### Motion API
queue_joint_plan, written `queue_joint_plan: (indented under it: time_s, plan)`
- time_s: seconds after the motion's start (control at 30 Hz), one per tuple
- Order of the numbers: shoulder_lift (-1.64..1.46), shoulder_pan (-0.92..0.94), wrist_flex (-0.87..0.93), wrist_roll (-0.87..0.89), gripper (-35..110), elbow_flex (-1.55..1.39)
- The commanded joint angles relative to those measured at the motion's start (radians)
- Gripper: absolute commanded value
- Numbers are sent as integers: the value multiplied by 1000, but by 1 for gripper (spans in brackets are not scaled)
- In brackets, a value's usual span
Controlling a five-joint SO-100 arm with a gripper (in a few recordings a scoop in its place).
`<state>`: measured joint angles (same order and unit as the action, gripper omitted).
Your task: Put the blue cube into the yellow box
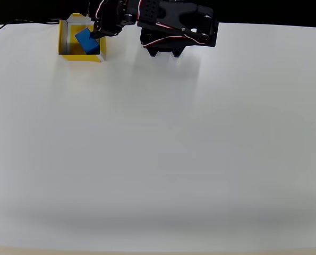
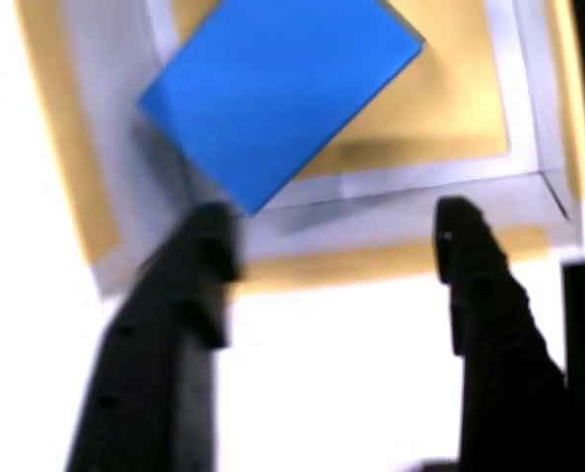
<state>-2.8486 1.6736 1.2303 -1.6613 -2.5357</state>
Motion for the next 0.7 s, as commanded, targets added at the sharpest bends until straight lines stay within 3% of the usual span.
queue_joint_plan:
  time_s: [0.0, 0.27, 0.67]
  plan:
    - [-54, 18, 123, -63, 9, 189]
    - [-112, -152, 267, -150, 0, 232]
    - [-124, -802, 267, -144, 0, 164]
